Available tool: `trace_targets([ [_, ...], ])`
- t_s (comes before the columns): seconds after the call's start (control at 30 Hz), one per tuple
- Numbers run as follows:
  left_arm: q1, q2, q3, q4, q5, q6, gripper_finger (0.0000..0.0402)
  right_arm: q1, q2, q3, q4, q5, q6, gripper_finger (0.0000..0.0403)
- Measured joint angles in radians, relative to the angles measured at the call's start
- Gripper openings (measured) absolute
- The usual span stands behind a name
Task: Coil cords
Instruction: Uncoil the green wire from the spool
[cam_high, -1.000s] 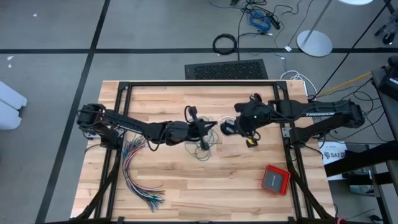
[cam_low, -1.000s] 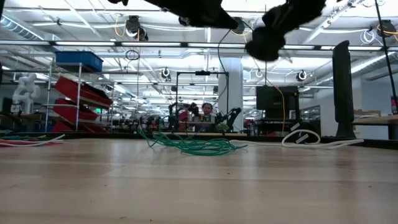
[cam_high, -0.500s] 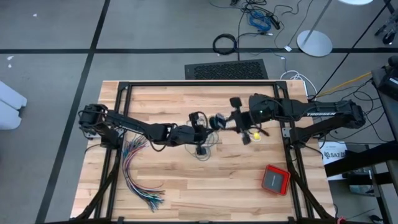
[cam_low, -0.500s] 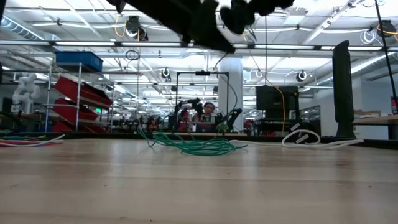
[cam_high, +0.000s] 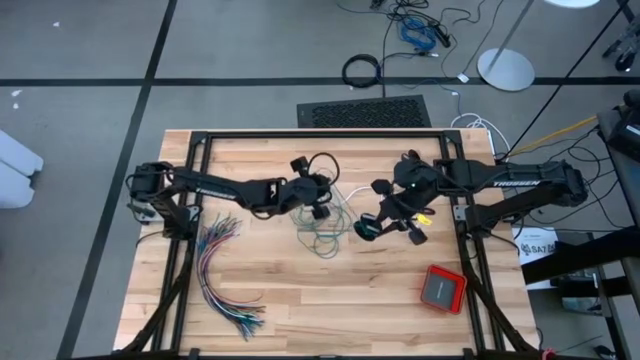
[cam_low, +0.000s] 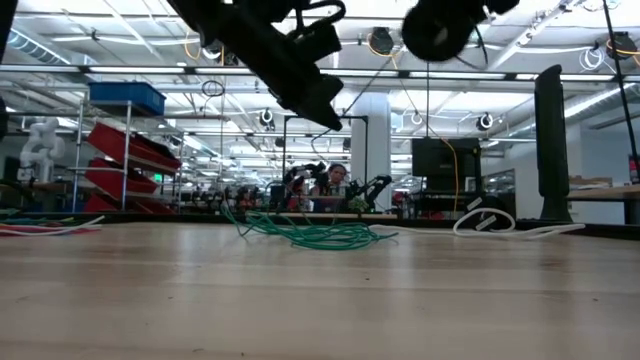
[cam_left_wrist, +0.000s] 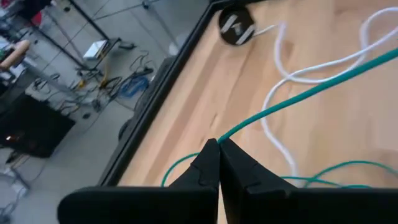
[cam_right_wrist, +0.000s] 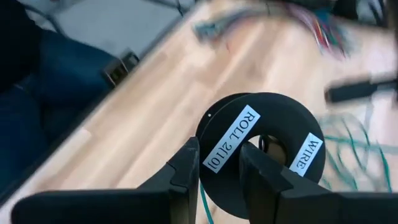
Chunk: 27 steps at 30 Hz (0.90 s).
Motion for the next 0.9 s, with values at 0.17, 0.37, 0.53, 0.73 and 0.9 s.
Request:
trace_targets([
  [0.17,0.016,-0.004,0.000,-0.024,-0.013,-0.001,0.0002,0.000,0.000,0.000,-0.097,0.129,-0.007,0.0078],
  [0.37,-0.011,-0.020,0.000,-0.034,-0.004,-0.003,0.0002,-0.014,0.000,0.000,-0.111,0.270,-0.038,0.0078],
  [0.53,-0.052,-0.024,0.000,-0.058,0.011,-0.034,0.0002,-0.045,0.000,0.000,-0.108,0.377,-0.062,0.0078],
  [0.73,-0.075,-0.024,0.000,-0.144,0.013,-0.121,0.0024,-0.074,0.000,0.000,-0.089,0.462,-0.078,0.0078],
  [0.9,-0.077,-0.024,0.000,-0.206,0.016,-0.179,0.0107,-0.080,0.000,0.000,-0.050,0.464,-0.086,0.0078],
])
